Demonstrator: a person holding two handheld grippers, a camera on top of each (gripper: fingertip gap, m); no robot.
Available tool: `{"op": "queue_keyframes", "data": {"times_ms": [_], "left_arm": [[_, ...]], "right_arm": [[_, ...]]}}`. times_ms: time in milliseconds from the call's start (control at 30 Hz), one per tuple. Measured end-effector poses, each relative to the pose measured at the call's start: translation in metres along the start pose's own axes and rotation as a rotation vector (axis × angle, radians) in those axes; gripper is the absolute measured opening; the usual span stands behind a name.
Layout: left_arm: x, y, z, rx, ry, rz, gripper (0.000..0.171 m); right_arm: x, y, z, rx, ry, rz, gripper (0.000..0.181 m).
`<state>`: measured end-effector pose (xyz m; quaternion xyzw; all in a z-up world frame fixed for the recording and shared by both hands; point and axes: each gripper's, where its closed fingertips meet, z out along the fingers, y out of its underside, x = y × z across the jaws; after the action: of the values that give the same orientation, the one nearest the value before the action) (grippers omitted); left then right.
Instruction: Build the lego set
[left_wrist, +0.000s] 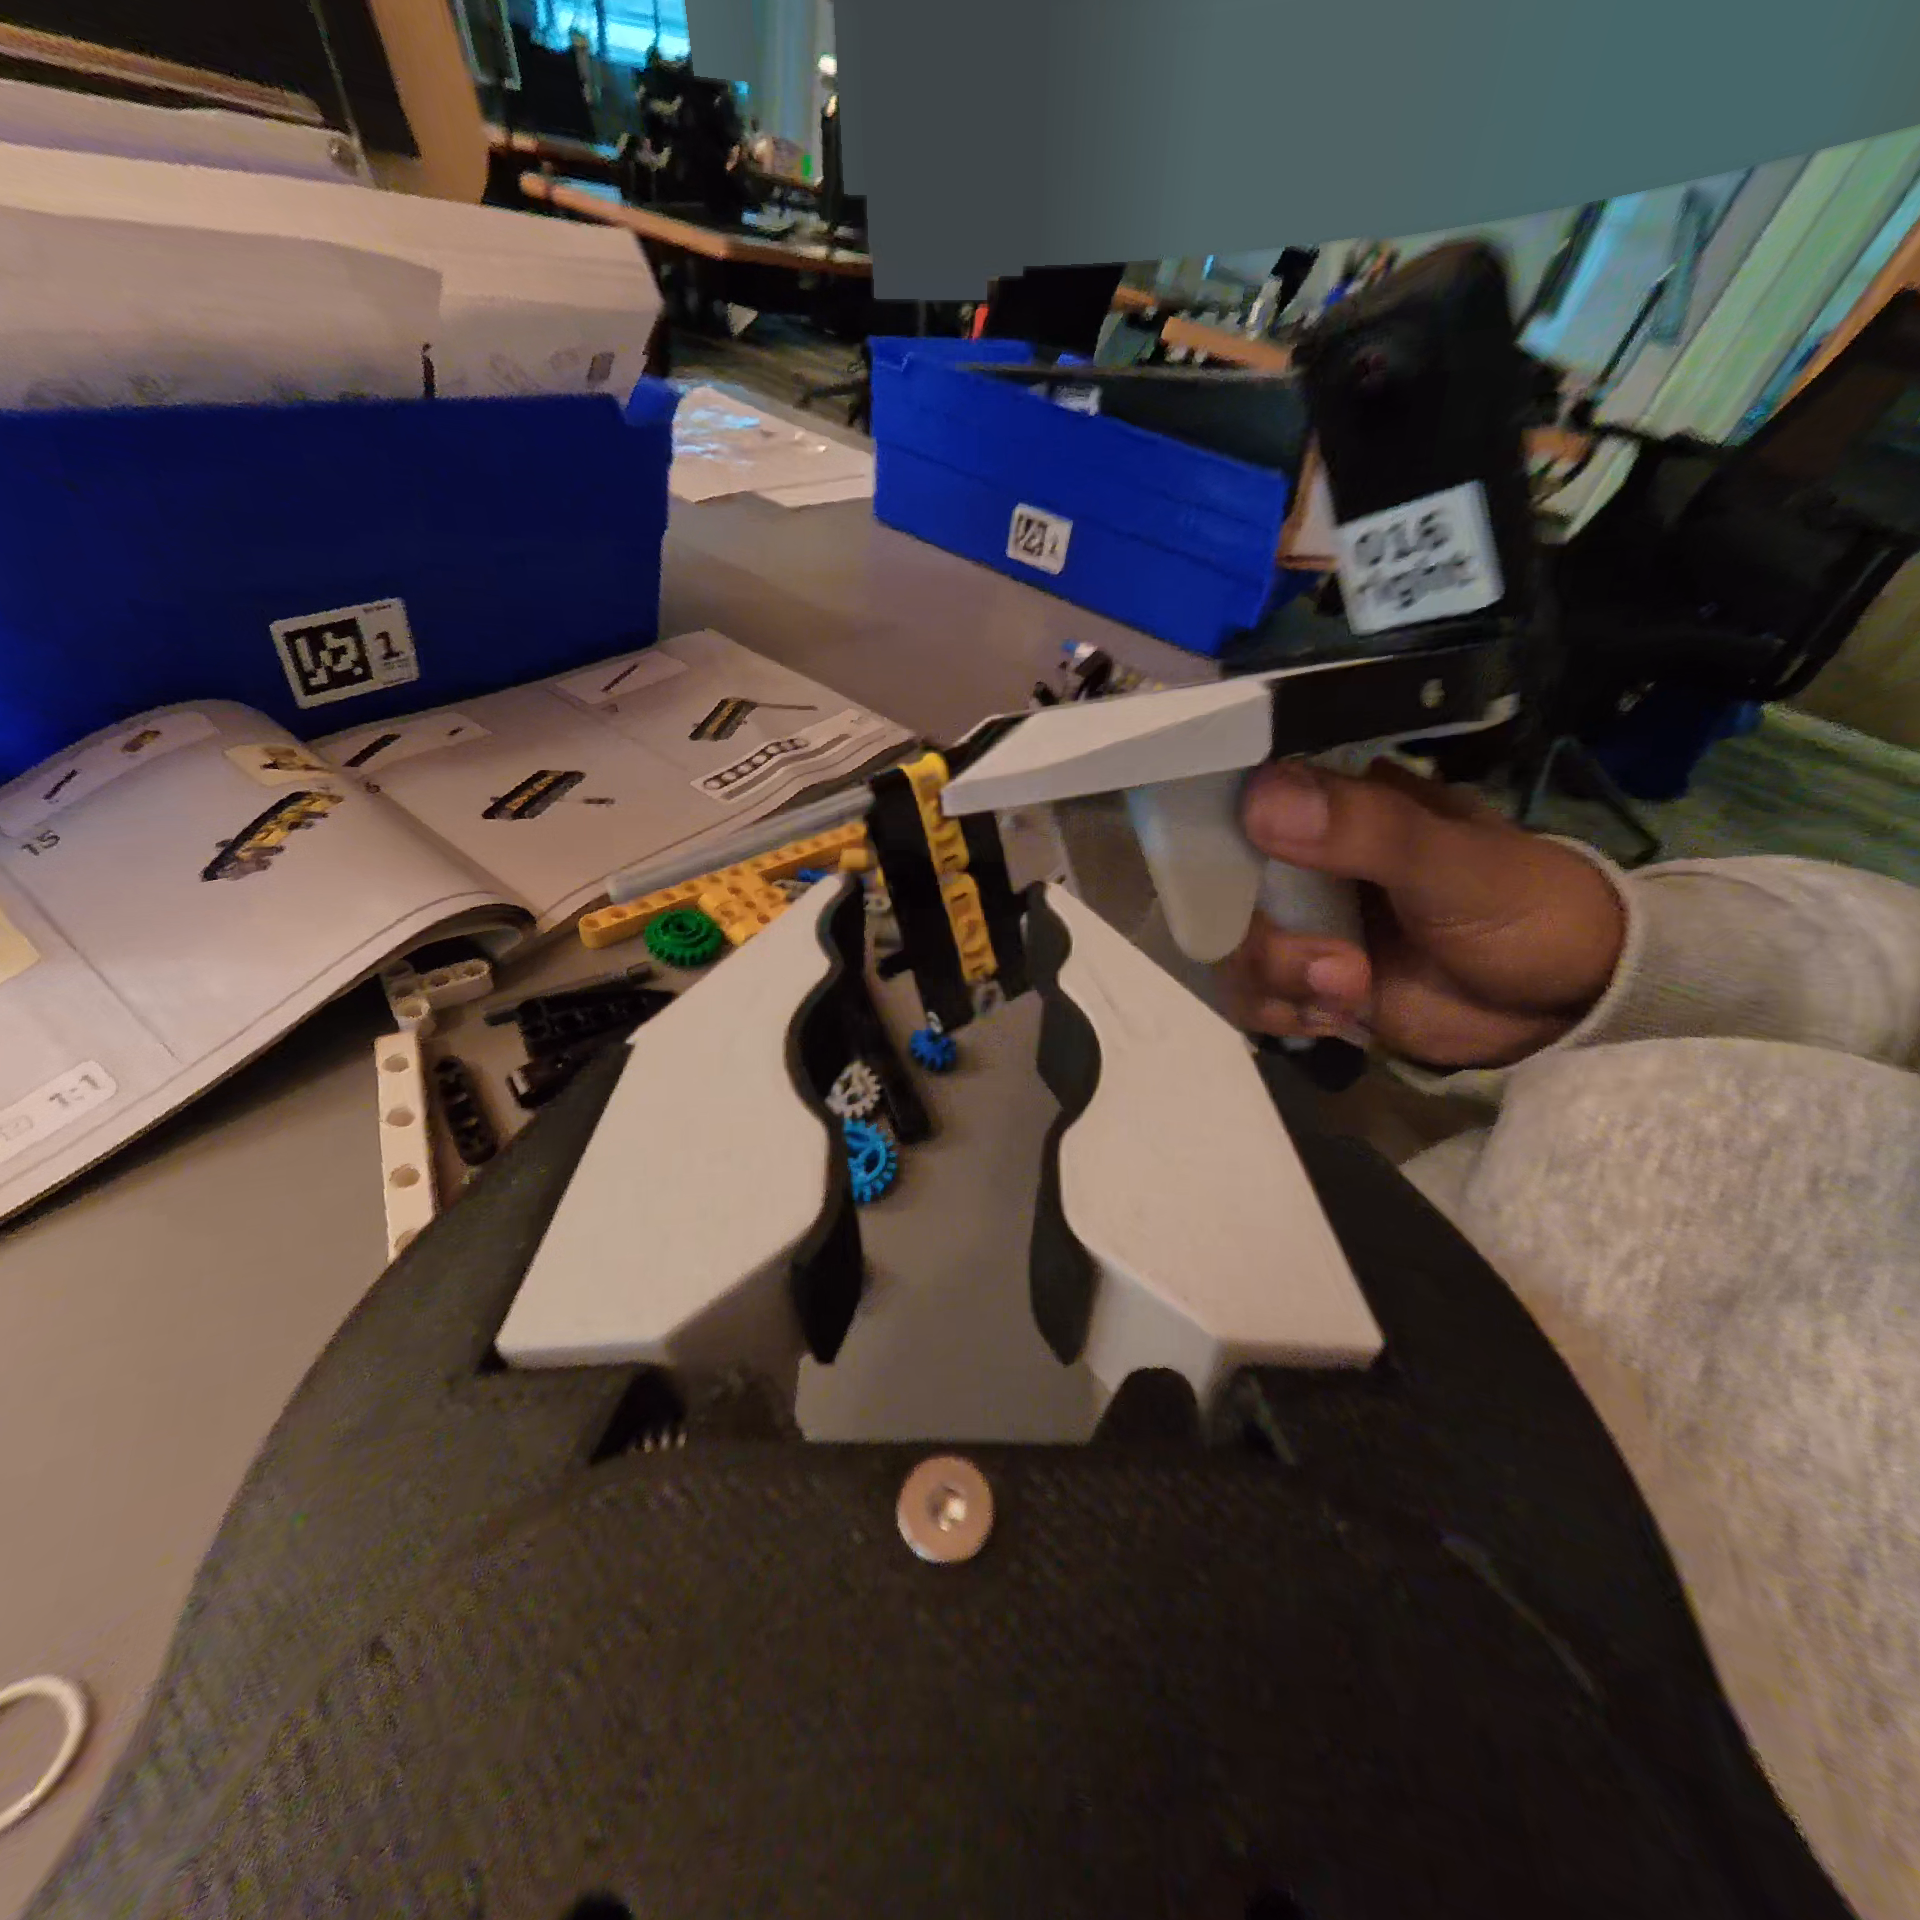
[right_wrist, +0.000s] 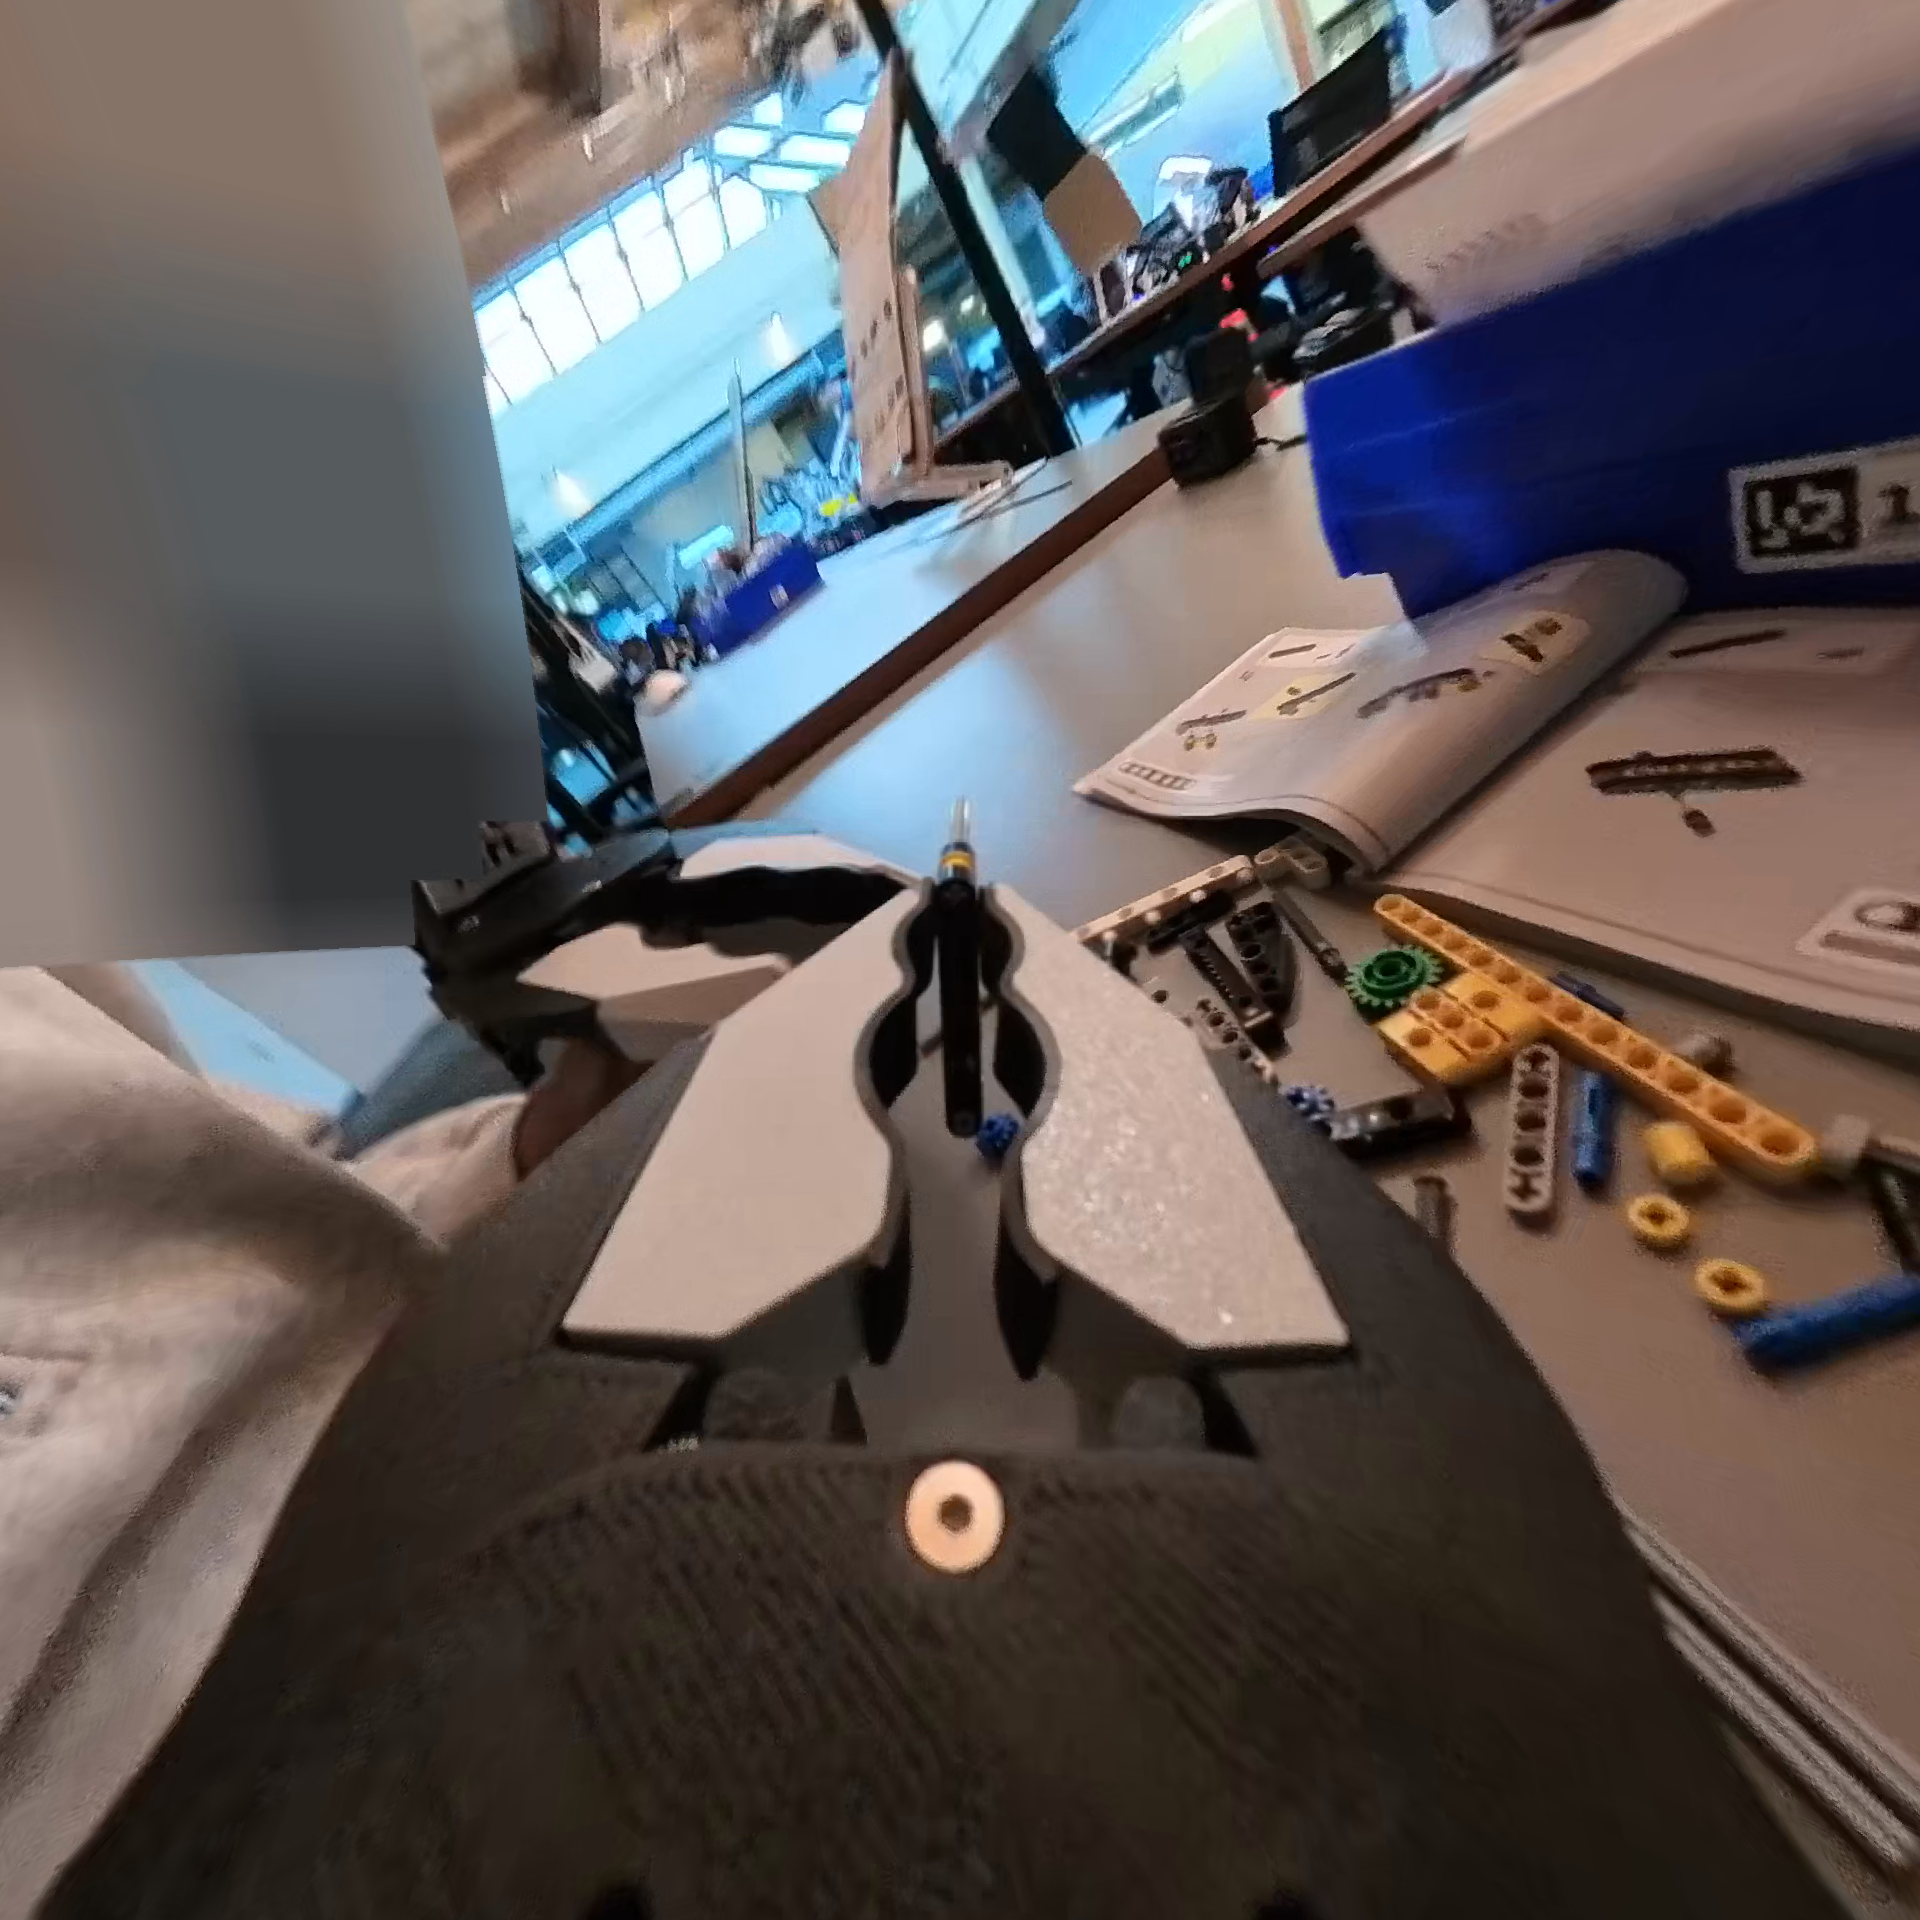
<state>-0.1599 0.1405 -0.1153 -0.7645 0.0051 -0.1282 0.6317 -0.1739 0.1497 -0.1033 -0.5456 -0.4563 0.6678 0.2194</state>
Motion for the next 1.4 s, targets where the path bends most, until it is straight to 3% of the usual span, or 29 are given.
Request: {"op": "queue_keyframes", "data": {"times_ms": [167, 400, 533, 600, 833, 967, 1100, 1267, 1400], "left_arm": [[0.002, -0.011, -0.006, 0.08, 0.095, -0.11, 0.039], [0.0, -0.014, -0.006, 0.126, 0.286, -0.478, 0.037], [0.009, -0.014, -0.006, 0.125, 0.407, -0.582, 0.025], [0.014, -0.015, -0.008, 0.127, 0.466, -0.617, 0.009], [0.009, -0.019, -0.014, 0.167, 0.498, -0.66, 0.005], [0.004, -0.021, -0.015, 0.182, 0.484, -0.649, 0.005], [-0.002, -0.022, -0.016, 0.204, 0.454, -0.624, 0.005], [-0.007, -0.023, -0.013, 0.223, 0.343, -0.488, 0.005], [0.004, -0.024, -0.009, 0.21, 0.322, -0.351, 0.005]], "right_arm": [[0.013, -0.006, -0.011, 0.056, -0.057, 0.182, 0.005], [-0.006, -0.003, -0.008, 0.027, -0.204, 0.234, 0.005], [-0.019, 0.001, -0.004, 0.006, -0.276, 0.238, 0.005], [-0.022, 0.002, -0.003, -0.003, -0.285, 0.228, 0.005], [-0.007, -0.022, -0.02, 0.075, -0.201, 0.124, 0.024], [0.017, -0.023, -0.04, 0.017, -0.035, -0.085, 0.03], [0.012, -0.01, -0.044, -0.053, -0.023, -0.206, 0.04], [0.006, -0.011, -0.037, -0.028, 0.018, -0.358, 0.041], [0.01, -0.003, -0.036, -0.062, 0.171, -0.623, 0.038]]}}
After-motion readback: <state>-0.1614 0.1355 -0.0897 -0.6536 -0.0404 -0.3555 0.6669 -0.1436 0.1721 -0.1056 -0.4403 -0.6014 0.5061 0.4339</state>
